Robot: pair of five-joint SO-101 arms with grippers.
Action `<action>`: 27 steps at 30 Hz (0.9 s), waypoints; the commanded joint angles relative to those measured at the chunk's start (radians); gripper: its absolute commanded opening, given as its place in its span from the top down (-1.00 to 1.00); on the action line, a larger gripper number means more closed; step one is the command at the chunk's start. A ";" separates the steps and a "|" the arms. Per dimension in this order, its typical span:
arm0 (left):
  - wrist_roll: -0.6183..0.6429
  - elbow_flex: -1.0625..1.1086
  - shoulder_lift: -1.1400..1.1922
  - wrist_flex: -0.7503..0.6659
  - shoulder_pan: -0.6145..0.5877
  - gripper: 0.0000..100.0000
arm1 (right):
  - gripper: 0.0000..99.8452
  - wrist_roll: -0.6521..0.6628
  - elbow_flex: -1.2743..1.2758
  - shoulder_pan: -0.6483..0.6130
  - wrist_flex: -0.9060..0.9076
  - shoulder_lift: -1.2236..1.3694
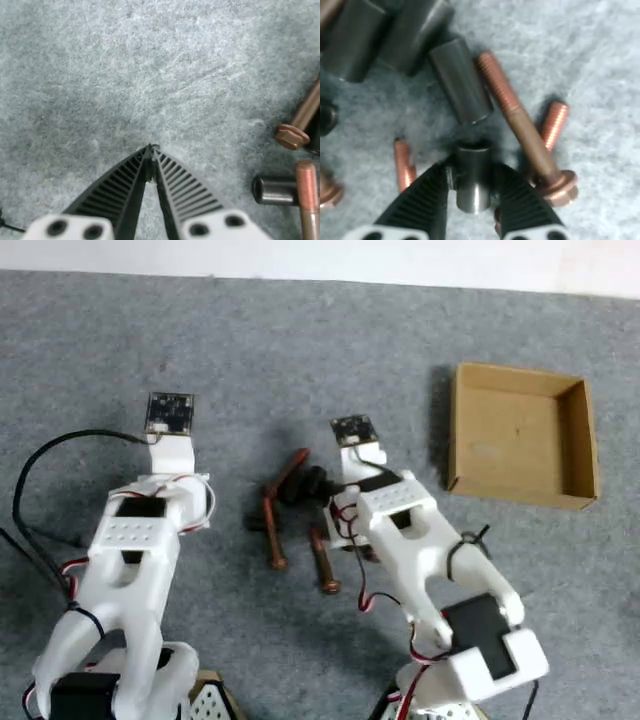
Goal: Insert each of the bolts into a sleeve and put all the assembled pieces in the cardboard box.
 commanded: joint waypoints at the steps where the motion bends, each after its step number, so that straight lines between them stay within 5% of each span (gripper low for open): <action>1: 0.058 -0.005 -0.007 -0.009 0.206 0.97 | 0.99 0.009 0.093 0.071 -0.090 -0.196; 6: 0.330 -0.007 -0.007 0.011 0.265 0.82 | 0.99 0.009 0.274 0.093 -0.170 -0.357; 17: 0.341 0.025 0.001 0.083 0.449 0.76 | 0.99 0.009 0.309 0.099 -0.171 -0.412; 27: 0.453 0.091 0.001 0.077 0.406 0.76 | 0.99 0.009 0.311 0.099 -0.171 -0.410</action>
